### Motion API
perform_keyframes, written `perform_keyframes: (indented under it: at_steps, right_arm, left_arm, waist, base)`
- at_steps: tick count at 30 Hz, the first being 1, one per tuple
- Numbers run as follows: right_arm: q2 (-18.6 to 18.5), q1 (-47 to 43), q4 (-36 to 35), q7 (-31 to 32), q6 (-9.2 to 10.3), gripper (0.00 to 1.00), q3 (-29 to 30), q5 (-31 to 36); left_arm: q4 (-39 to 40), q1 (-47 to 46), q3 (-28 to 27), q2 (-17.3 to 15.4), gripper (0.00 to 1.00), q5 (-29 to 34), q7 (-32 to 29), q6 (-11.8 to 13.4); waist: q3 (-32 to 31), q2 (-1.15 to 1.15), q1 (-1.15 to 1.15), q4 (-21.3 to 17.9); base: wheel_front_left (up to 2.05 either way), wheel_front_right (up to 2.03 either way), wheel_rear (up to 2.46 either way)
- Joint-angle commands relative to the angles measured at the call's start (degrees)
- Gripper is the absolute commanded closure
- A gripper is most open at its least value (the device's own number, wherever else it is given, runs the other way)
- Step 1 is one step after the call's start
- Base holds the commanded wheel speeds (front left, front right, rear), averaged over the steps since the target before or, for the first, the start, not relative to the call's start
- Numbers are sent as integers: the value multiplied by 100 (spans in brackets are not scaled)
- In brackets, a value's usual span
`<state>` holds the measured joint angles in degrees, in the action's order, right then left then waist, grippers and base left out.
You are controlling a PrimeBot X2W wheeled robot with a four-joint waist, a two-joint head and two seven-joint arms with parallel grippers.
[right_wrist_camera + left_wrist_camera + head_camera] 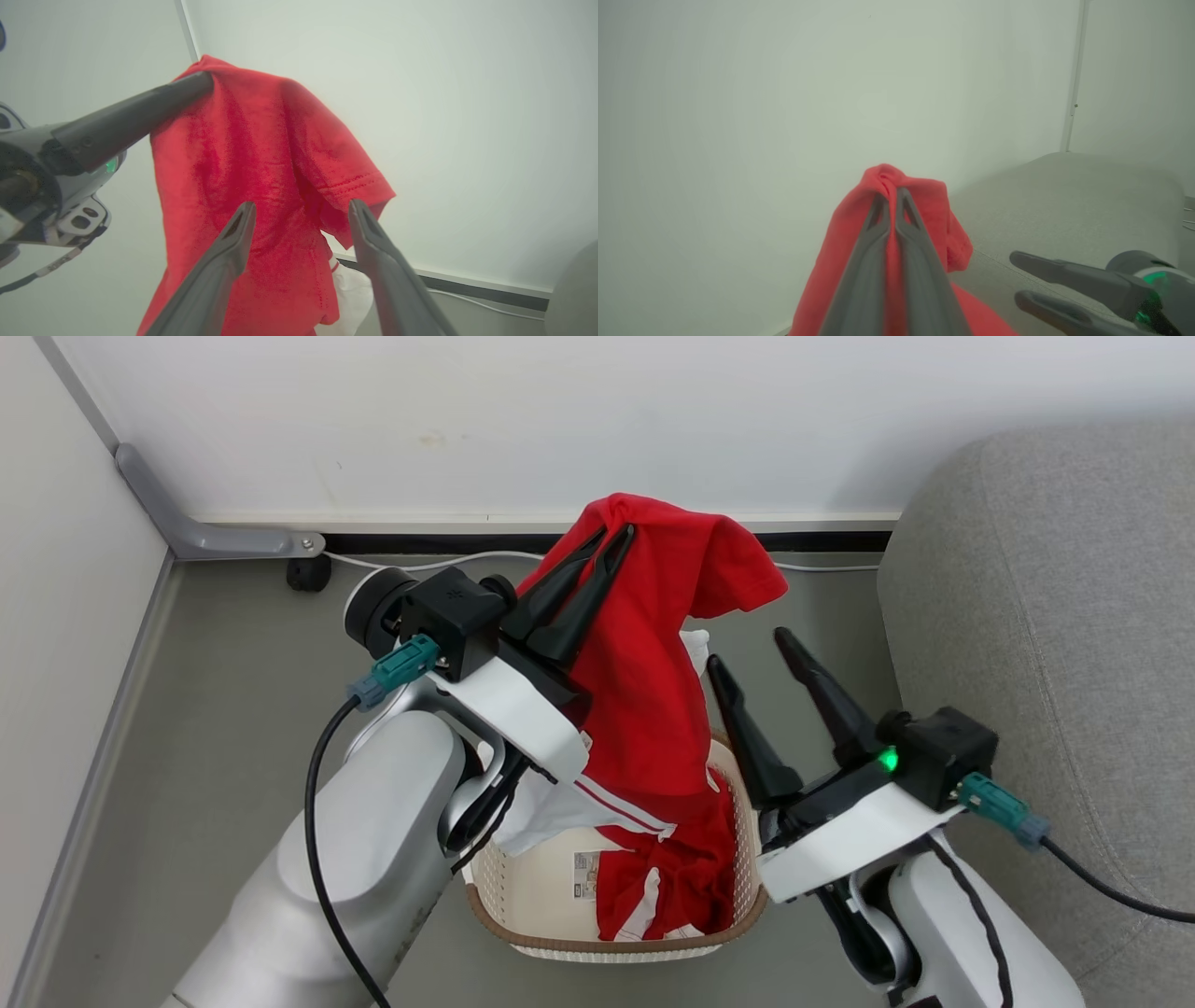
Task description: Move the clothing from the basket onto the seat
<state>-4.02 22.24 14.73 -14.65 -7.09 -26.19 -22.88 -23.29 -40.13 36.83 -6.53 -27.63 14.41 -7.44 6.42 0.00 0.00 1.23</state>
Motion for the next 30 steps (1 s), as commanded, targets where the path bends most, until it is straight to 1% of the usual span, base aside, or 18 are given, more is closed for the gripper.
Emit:
perform_keyframes:
  at_steps: [1, 3, 4, 7, 11, 19, 24, 25, 26, 27, 28, 30]
  right_arm:
    - [16, 170, -244, -35, -40, 0, -279, -113]
    - [-18, 223, -366, -35, -40, 0, -582, -231]
    - [-18, 223, -366, -35, -40, 0, -582, -231]
    - [-71, 290, -443, -35, -40, 0, -947, -359]
    - [-100, 370, -301, -35, -40, 0, -1246, -395]
    - [32, 436, 670, -35, -40, 0, -1099, -121]
    - [98, 591, 1115, -35, -40, 0, -1077, -52]
    - [104, 619, 1187, -35, -40, 7, -1090, -77]
    - [108, 653, 1224, -35, -40, 36, -1099, -107]
    - [109, 683, 1216, -35, -40, 53, -1117, -142]
    - [110, 700, 1195, -35, -40, 100, -1125, -190]
    - [111, 721, 1159, -35, -40, 100, -1137, -252]
  left_arm:
    - [114, -288, -188, -91, 100, 47, 59, -4]
    - [102, -291, -179, -72, 100, 56, 59, -4]
    - [102, -291, -179, -72, 100, 56, 59, -4]
    - [91, -301, -159, -43, 100, 65, 59, -4]
    - [92, -316, -127, -13, 100, 59, 59, -4]
    - [140, -340, -30, 57, 100, 25, 59, -4]
    - [163, -348, 12, 87, 100, -3, 59, -4]
    - [163, -344, 18, 91, 100, -8, 59, -4]
    - [160, -339, 27, 96, 100, -11, 59, -4]
    - [157, -334, 35, 100, 100, -16, 59, -4]
    - [152, -330, 40, 104, 100, -18, 59, -4]
    - [137, -315, 34, 109, 100, -29, 59, -4]
  waist:
    - [5, 0, 0, -1]
    - [18, 0, 0, -8]
    - [18, 0, 0, -8]
    - [40, 0, 0, -17]
    - [57, 0, 0, -29]
    - [58, 0, 0, 27]
    - [75, 0, 0, 77]
    - [81, 0, 0, 84]
    - [85, 0, 0, 91]
    - [90, 0, 0, 99]
    - [96, 0, 0, 102]
    - [105, 0, 0, 97]
  base:
    - [0, 0, 0]
    - [0, 0, 0]
    - [0, 0, 0]
    - [0, 0, 0]
    - [0, 0, 0]
    - [0, 0, 0]
    - [0, 0, 0]
    - [0, 0, 0]
    - [0, 0, 0]
    - [0, 0, 0]
    - [0, 0, 0]
    - [0, 0, 0]
